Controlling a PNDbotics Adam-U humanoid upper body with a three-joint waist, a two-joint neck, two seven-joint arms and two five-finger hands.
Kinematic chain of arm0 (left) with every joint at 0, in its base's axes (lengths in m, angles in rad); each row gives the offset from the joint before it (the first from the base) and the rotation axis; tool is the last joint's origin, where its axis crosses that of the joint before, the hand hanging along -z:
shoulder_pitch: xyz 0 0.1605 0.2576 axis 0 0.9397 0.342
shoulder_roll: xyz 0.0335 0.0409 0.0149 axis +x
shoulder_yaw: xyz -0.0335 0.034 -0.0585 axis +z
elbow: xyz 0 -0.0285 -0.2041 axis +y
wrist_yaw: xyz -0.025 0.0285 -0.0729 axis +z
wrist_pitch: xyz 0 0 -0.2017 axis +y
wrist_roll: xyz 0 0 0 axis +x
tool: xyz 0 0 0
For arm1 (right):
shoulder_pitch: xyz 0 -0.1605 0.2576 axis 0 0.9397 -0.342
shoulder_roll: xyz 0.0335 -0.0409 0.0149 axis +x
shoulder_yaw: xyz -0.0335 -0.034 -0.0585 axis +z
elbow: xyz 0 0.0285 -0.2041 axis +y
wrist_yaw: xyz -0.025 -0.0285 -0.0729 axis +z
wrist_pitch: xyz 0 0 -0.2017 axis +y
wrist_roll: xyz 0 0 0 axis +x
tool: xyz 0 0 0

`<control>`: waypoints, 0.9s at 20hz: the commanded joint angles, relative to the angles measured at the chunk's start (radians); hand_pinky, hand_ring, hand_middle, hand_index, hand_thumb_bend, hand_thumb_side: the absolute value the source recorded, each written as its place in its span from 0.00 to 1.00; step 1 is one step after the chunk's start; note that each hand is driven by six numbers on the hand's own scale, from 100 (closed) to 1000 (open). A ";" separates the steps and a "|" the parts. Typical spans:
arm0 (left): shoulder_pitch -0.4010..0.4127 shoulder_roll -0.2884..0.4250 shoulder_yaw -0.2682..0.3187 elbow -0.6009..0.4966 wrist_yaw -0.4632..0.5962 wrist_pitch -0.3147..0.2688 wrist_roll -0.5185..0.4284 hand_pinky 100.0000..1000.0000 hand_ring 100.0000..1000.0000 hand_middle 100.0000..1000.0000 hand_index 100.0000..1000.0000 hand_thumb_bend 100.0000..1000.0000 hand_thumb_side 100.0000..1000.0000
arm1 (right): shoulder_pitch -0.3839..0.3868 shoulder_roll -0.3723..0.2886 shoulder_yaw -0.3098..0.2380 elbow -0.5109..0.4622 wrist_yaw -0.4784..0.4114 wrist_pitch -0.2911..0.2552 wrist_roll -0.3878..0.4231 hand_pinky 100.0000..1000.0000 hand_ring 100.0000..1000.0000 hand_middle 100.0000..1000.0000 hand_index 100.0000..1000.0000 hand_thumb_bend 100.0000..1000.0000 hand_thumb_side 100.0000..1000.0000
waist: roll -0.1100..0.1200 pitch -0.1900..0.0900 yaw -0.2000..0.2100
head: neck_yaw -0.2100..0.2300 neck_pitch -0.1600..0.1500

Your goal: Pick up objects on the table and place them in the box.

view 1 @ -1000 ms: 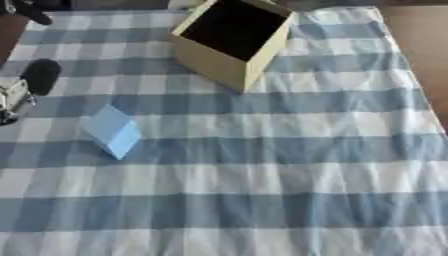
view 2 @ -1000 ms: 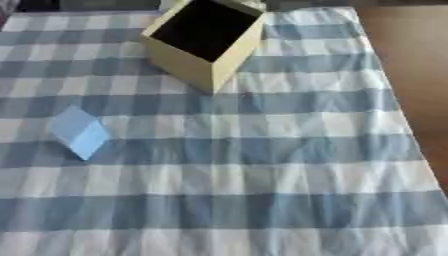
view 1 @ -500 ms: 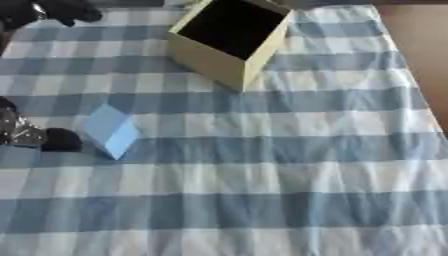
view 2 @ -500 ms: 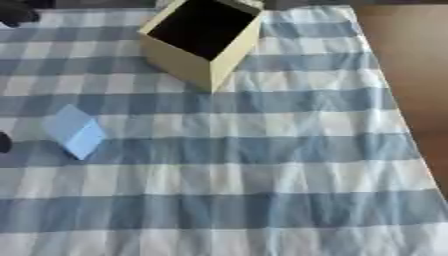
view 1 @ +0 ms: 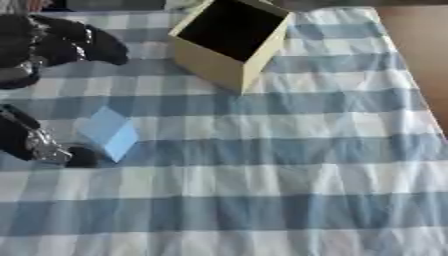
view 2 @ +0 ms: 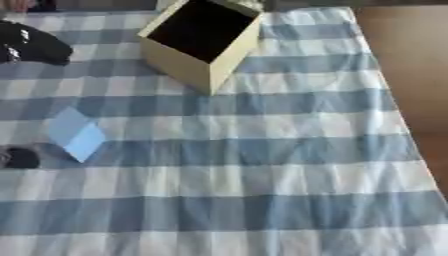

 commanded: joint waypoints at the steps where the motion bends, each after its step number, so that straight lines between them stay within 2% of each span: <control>1: -0.016 0.007 -0.017 -0.003 -0.045 0.010 -0.042 0.68 0.81 0.82 0.90 0.58 0.36 | -0.014 -0.010 -0.001 -0.020 -0.009 0.001 0.003 0.71 0.72 0.68 0.83 0.00 0.93 | 0.003 -0.017 -0.003 | 0.005 -0.004; 7: -0.070 -0.040 -0.065 0.104 -0.126 -0.010 -0.123 0.69 0.82 0.82 0.90 0.59 0.33 | -0.014 -0.008 -0.002 -0.020 -0.011 0.002 0.003 0.71 0.72 0.68 0.83 0.00 0.94 | 0.005 -0.015 -0.008 | 0.007 0.001; 9: -0.082 -0.052 -0.075 0.144 -0.154 -0.029 -0.152 0.70 0.82 0.83 0.90 0.56 0.27 | -0.014 -0.008 -0.003 -0.020 -0.012 0.002 0.002 0.71 0.72 0.68 0.83 0.00 0.94 | 0.007 -0.014 -0.010 | 0.006 0.002; 15: -0.108 -0.082 -0.071 0.219 -0.221 -0.058 -0.240 0.70 0.83 0.83 0.90 0.57 0.20 | -0.011 -0.006 -0.004 -0.020 -0.015 0.003 0.001 0.71 0.72 0.68 0.83 0.00 0.94 | 0.012 -0.012 -0.012 | 0.006 0.004; 18: -0.121 -0.094 -0.066 0.246 -0.226 -0.055 -0.285 0.71 0.83 0.83 0.90 0.59 0.25 | -0.010 -0.007 -0.005 -0.020 -0.016 0.003 0.001 0.71 0.72 0.68 0.83 0.00 0.94 | 0.011 -0.011 -0.014 | 0.006 0.002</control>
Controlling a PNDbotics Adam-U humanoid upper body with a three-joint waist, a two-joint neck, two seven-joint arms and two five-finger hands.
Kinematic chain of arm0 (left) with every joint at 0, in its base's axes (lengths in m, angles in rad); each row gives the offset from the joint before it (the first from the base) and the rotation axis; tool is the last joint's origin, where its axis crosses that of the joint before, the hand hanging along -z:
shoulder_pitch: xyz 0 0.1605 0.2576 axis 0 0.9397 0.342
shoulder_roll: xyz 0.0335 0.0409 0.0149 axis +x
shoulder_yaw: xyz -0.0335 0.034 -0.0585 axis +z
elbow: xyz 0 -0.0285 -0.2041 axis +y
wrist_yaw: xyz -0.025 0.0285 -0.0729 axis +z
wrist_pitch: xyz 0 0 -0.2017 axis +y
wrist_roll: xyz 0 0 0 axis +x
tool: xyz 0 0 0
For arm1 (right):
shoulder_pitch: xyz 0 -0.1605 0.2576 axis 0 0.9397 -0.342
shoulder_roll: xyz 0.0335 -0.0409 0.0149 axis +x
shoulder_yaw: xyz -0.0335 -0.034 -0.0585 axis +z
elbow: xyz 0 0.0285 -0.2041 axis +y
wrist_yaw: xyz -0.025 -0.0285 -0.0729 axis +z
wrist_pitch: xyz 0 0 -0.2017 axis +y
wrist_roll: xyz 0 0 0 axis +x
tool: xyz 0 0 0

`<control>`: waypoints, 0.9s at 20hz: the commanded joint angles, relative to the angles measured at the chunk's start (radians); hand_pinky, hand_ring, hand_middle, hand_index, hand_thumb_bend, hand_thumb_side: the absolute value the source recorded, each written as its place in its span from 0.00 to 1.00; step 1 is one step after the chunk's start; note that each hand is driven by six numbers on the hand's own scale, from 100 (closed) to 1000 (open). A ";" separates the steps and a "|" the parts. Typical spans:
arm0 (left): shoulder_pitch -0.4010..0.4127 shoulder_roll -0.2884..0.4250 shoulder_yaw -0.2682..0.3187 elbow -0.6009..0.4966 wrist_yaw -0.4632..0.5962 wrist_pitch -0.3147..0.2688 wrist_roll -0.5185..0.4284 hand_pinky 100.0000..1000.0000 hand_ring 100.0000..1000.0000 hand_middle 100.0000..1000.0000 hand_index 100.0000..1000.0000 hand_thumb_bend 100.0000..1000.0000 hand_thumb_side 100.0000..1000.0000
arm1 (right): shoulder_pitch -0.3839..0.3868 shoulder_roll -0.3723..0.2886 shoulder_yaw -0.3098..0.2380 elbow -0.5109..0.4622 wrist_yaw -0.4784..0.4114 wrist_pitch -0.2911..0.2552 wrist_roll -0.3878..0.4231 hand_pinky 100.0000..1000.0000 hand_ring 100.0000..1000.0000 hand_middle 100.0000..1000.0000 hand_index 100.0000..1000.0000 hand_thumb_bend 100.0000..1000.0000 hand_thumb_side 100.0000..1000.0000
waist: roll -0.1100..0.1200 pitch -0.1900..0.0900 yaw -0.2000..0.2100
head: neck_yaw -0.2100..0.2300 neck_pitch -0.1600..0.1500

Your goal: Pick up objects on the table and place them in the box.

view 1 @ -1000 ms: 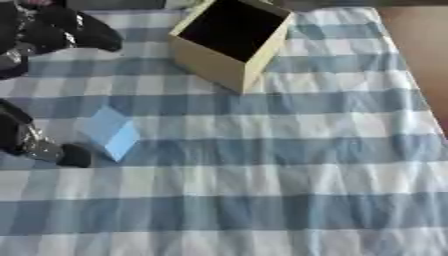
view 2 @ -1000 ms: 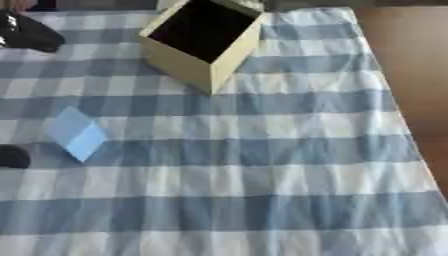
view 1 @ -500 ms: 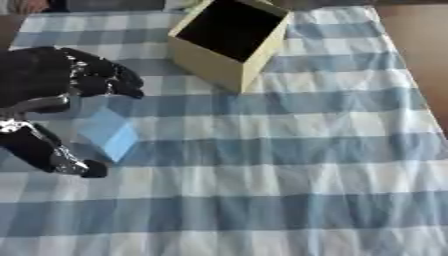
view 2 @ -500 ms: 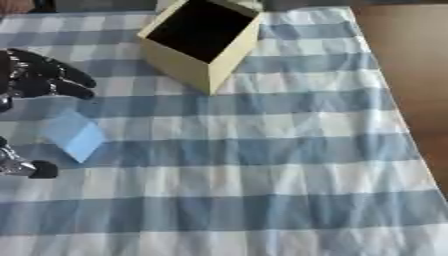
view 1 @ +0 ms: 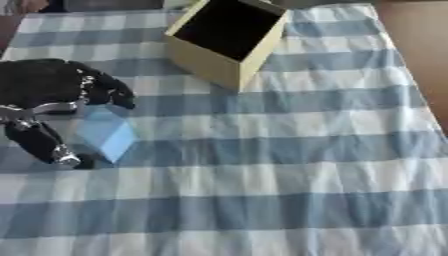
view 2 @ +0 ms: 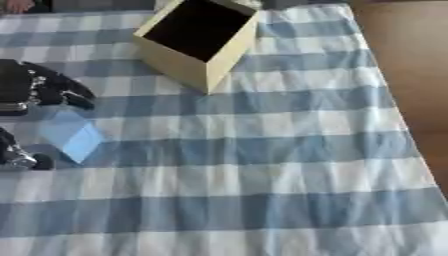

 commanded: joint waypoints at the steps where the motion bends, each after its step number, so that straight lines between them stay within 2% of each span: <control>1: -0.024 0.012 0.020 0.020 -0.008 0.002 -0.047 0.71 0.83 0.83 0.90 0.61 0.26 | -0.010 -0.016 -0.008 -0.020 -0.005 0.001 -0.002 0.71 0.72 0.68 0.83 0.00 0.94 | -0.001 -0.016 -0.002 | 0.002 0.001; 5: -0.034 0.004 0.022 0.041 0.013 0.016 -0.104 0.71 0.83 0.83 0.91 0.64 0.34 | -0.010 -0.015 -0.009 -0.020 -0.007 0.001 -0.005 0.70 0.72 0.68 0.83 0.00 0.94 | -0.001 -0.015 0.000 | 0.005 0.003; 7: -0.043 -0.006 0.027 0.055 0.029 0.031 -0.133 0.70 0.82 0.82 0.89 0.62 0.36 | -0.009 -0.015 -0.009 -0.020 -0.007 0.002 -0.005 0.71 0.72 0.68 0.83 0.00 0.94 | -0.002 -0.015 0.000 | 0.005 0.002; 10: -0.061 -0.022 0.039 0.072 0.057 0.058 -0.174 0.66 0.79 0.77 0.86 0.57 0.36 | -0.006 -0.015 -0.011 -0.020 -0.006 0.003 -0.007 0.71 0.72 0.68 0.83 0.00 0.94 | -0.004 -0.015 0.000 | 0.006 0.001; 14: -0.080 -0.039 0.052 0.092 0.074 0.084 -0.215 0.63 0.78 0.75 0.84 0.56 0.33 | -0.004 -0.015 -0.013 -0.020 -0.007 0.004 -0.011 0.71 0.72 0.68 0.83 0.00 0.94 | -0.005 -0.013 -0.001 | 0.007 -0.001; 18: -0.091 -0.057 0.060 0.132 0.051 0.100 -0.195 0.51 0.69 0.64 0.75 0.45 0.25 | -0.003 -0.014 -0.015 -0.020 -0.008 0.005 -0.013 0.71 0.72 0.69 0.83 0.00 0.94 | -0.007 -0.011 -0.002 | 0.006 -0.002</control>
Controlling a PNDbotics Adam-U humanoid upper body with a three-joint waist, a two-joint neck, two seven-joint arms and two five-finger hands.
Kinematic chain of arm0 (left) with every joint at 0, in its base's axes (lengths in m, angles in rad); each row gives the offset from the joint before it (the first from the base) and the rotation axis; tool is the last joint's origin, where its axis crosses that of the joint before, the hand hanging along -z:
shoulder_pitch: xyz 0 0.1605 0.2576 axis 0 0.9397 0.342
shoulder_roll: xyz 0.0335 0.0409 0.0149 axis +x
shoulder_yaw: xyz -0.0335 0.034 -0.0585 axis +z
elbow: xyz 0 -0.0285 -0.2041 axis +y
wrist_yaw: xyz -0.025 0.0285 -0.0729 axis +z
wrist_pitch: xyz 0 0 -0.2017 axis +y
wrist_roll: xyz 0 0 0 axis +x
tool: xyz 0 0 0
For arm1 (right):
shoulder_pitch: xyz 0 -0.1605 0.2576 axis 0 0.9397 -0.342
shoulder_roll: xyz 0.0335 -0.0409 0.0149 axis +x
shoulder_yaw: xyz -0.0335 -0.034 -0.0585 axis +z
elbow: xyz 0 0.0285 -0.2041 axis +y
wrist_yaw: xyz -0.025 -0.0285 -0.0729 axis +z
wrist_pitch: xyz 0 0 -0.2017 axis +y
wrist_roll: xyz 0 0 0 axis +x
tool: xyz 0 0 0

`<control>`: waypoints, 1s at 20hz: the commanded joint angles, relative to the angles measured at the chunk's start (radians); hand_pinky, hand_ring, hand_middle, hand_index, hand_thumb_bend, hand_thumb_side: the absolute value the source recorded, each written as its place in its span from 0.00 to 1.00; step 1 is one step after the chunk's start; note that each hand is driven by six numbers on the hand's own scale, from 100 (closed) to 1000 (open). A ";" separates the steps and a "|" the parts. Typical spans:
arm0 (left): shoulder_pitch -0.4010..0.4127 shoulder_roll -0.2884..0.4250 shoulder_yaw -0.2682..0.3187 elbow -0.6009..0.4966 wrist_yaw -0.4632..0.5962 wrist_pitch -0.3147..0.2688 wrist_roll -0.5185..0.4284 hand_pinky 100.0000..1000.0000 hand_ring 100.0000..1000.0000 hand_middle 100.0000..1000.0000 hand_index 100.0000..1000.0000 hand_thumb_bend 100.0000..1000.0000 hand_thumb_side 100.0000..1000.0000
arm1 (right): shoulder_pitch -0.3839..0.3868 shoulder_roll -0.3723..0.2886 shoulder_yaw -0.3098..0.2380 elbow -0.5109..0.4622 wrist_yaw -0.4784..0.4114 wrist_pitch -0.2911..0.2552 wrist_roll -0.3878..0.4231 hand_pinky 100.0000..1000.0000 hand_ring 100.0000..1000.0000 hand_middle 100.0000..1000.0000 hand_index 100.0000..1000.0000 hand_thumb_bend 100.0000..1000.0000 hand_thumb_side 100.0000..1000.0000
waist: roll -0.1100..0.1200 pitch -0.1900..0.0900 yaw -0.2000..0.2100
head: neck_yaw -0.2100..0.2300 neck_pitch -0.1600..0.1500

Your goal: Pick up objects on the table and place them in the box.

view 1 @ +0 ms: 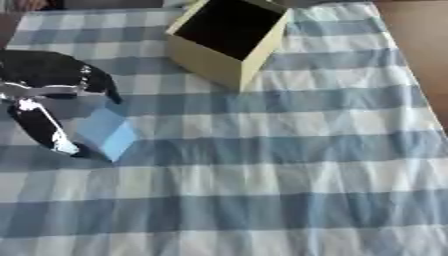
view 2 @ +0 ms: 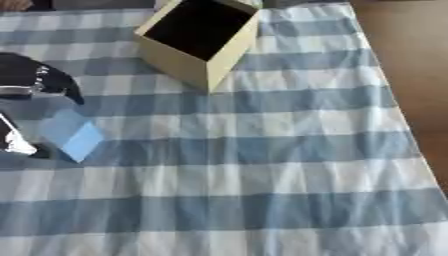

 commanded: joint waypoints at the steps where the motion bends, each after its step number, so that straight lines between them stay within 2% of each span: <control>1: -0.021 0.008 0.024 0.021 -0.013 0.011 0.023 0.50 0.68 0.62 0.74 0.44 0.24 | -0.008 -0.014 -0.012 -0.020 -0.006 0.002 -0.005 0.70 0.72 0.69 0.83 0.00 0.94 | -0.002 -0.015 -0.002 | 0.001 -0.002; 6: -0.023 -0.006 0.015 0.056 -0.023 0.014 0.076 0.43 0.61 0.55 0.65 0.40 0.21 | -0.005 -0.012 -0.015 -0.020 -0.008 0.003 -0.009 0.70 0.72 0.69 0.83 0.00 0.94 | -0.002 -0.014 -0.003 | 0.005 -0.002; 8: -0.020 -0.011 0.007 0.069 -0.014 0.006 0.072 0.41 0.59 0.55 0.64 0.43 0.21 | -0.004 -0.012 -0.018 -0.020 -0.008 0.004 -0.013 0.70 0.72 0.69 0.83 0.00 0.94 | -0.003 -0.014 -0.005 | 0.006 -0.001; 10: -0.018 -0.013 0.003 0.077 -0.010 -0.009 0.055 0.43 0.61 0.58 0.68 0.47 0.22 | -0.003 -0.011 -0.019 -0.020 -0.008 0.004 -0.015 0.70 0.72 0.69 0.83 0.00 0.94 | -0.003 -0.013 -0.006 | 0.007 -0.001; 12: -0.017 -0.014 0.003 0.083 -0.012 -0.024 0.040 0.40 0.57 0.52 0.63 0.45 0.21 | -0.002 -0.011 -0.019 -0.020 -0.008 0.004 -0.017 0.70 0.72 0.69 0.83 0.00 0.94 | -0.003 -0.013 -0.006 | 0.005 0.002; 13: -0.015 -0.015 0.003 0.087 -0.012 -0.029 0.036 0.40 0.57 0.53 0.64 0.45 0.21 | -0.001 -0.010 -0.020 -0.020 -0.008 0.005 -0.017 0.70 0.72 0.69 0.83 0.00 0.94 | -0.003 -0.013 -0.005 | 0.004 0.002; 14: -0.014 -0.016 0.003 0.091 -0.013 -0.033 0.031 0.42 0.60 0.64 0.72 0.48 0.22 | -0.001 -0.009 -0.021 -0.020 -0.008 0.005 -0.018 0.70 0.72 0.69 0.83 0.00 0.94 | -0.002 -0.012 -0.005 | 0.003 0.001; 15: -0.012 -0.017 0.002 0.093 -0.014 -0.038 0.026 0.43 0.62 0.69 0.76 0.51 0.24 | 0.000 -0.009 -0.021 -0.020 -0.009 0.005 -0.018 0.70 0.72 0.69 0.83 0.00 0.94 | -0.002 -0.012 -0.005 | 0.001 0.000; 17: -0.011 -0.018 0.003 0.095 -0.021 -0.048 0.019 0.48 0.67 0.72 0.81 0.56 0.26 | 0.000 -0.009 -0.021 -0.020 -0.009 0.005 -0.018 0.70 0.72 0.69 0.83 0.00 0.94 | -0.003 -0.011 -0.005 | -0.001 -0.001; 20: -0.012 -0.014 0.008 0.087 -0.035 -0.060 0.018 0.49 0.68 0.73 0.82 0.59 0.28 | 0.002 -0.010 -0.020 -0.020 -0.010 0.005 -0.016 0.70 0.72 0.69 0.83 0.00 0.94 | -0.003 -0.011 -0.003 | -0.004 0.002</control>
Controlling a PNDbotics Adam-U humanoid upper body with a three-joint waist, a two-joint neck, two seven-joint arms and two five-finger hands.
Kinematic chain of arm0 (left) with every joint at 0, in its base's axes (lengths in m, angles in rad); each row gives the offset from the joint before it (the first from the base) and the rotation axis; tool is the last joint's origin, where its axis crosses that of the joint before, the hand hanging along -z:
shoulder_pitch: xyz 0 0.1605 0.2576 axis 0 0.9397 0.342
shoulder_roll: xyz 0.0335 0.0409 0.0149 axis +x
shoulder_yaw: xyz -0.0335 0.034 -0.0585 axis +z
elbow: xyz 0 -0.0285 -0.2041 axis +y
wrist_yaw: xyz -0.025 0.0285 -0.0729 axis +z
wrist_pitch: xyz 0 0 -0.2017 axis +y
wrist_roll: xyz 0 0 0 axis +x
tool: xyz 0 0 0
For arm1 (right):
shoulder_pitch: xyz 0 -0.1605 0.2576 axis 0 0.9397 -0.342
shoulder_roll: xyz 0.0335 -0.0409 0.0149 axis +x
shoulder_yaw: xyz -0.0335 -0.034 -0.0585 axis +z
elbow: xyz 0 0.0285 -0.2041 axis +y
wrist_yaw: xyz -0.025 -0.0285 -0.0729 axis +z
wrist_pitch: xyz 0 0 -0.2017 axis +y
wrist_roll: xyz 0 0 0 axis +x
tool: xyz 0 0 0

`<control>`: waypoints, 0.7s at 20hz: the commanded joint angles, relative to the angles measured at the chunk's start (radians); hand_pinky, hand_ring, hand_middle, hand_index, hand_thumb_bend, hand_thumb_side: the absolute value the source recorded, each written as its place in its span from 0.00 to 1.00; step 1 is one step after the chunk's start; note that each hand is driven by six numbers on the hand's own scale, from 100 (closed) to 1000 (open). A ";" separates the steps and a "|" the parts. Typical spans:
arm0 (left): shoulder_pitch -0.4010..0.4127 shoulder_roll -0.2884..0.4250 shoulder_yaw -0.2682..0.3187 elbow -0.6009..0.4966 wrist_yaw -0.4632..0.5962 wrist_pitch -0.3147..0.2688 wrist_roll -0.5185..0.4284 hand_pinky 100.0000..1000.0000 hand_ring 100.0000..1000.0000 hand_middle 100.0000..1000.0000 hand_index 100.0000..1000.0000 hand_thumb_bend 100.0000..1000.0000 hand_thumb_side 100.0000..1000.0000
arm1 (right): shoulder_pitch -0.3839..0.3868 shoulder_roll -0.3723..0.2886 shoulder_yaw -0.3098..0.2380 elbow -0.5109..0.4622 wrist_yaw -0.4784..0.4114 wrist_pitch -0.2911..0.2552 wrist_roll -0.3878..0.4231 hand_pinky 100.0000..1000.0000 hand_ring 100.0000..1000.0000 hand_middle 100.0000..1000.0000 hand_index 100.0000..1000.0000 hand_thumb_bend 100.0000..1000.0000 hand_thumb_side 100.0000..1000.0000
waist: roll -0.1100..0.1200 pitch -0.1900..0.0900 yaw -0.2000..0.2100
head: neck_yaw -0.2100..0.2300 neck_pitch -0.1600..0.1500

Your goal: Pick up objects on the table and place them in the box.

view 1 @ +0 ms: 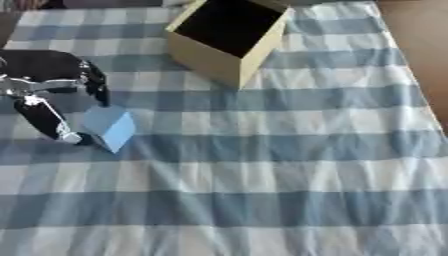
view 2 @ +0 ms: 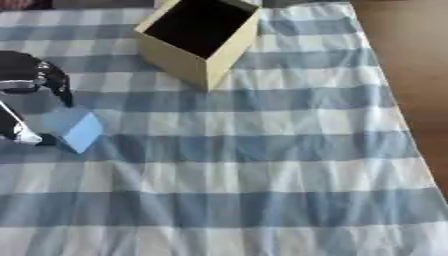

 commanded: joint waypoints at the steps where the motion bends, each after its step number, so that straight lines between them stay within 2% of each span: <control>1: -0.004 0.021 0.009 -0.008 -0.017 -0.013 -0.003 0.51 0.70 0.74 0.82 0.60 0.28 | -0.007 -0.011 -0.008 -0.020 -0.002 0.000 0.001 0.70 0.72 0.69 0.83 0.00 0.94 | -0.002 -0.014 0.002 | -0.003 0.004; 7: -0.017 0.045 0.042 -0.058 -0.024 -0.006 -0.002 0.59 0.76 0.79 0.86 0.63 0.27 | -0.006 -0.013 -0.006 -0.020 -0.003 0.001 0.005 0.70 0.72 0.69 0.83 0.00 0.94 | 0.000 -0.016 0.006 | -0.001 0.006; 14: -0.033 0.046 0.045 -0.071 -0.015 0.000 -0.028 0.60 0.76 0.78 0.85 0.62 0.29 | -0.006 -0.012 -0.007 -0.019 -0.005 0.001 0.007 0.70 0.72 0.68 0.83 0.00 0.95 | 0.001 -0.015 0.003 | 0.000 -0.001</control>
